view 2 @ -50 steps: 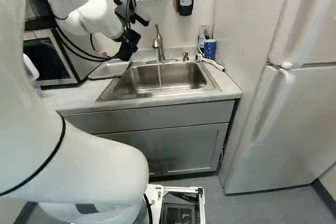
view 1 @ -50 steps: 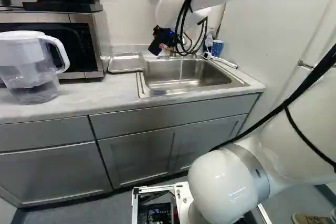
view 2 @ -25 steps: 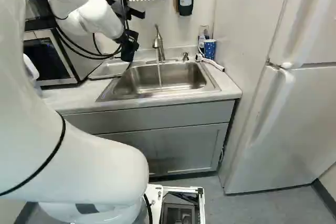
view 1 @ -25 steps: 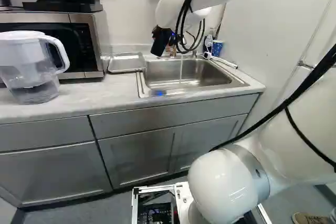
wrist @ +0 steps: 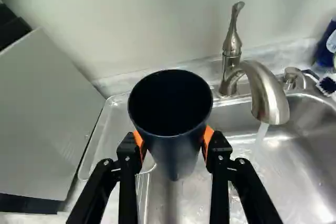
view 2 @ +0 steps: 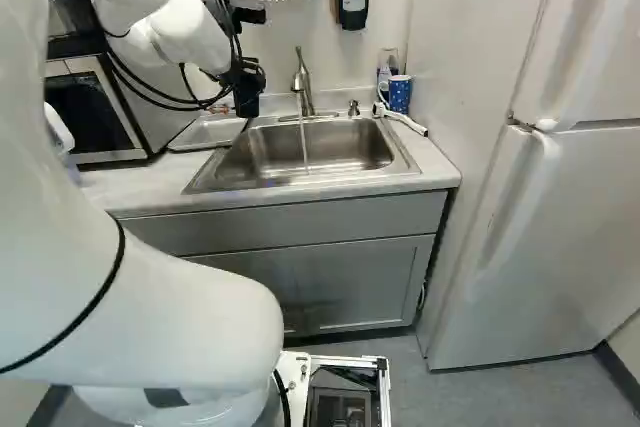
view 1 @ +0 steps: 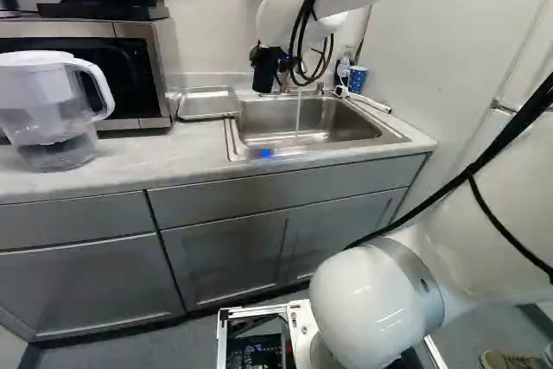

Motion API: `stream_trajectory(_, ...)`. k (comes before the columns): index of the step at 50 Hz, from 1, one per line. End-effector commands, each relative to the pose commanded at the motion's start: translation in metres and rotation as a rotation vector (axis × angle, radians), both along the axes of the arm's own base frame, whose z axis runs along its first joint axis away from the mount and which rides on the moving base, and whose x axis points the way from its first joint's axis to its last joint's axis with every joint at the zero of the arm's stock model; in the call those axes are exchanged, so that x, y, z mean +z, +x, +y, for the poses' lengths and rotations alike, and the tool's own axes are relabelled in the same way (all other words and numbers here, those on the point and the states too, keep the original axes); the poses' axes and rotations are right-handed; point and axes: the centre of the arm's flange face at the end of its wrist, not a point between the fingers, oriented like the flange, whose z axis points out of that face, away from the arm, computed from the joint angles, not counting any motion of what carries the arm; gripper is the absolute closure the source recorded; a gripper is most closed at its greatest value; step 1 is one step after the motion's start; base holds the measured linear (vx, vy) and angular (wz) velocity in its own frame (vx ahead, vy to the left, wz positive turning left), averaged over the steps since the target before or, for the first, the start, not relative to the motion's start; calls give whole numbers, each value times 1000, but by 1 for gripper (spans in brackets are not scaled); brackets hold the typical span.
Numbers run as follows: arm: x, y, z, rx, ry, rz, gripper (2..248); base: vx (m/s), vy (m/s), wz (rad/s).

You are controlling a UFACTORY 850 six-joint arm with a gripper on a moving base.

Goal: Rinse the cup and place it in the tray

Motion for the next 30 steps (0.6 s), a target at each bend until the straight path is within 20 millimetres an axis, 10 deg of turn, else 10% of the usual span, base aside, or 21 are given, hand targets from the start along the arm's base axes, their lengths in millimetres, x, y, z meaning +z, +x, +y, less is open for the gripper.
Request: stream_trajectory(30,1,13,12,25,-10,3,127,0,0,0)
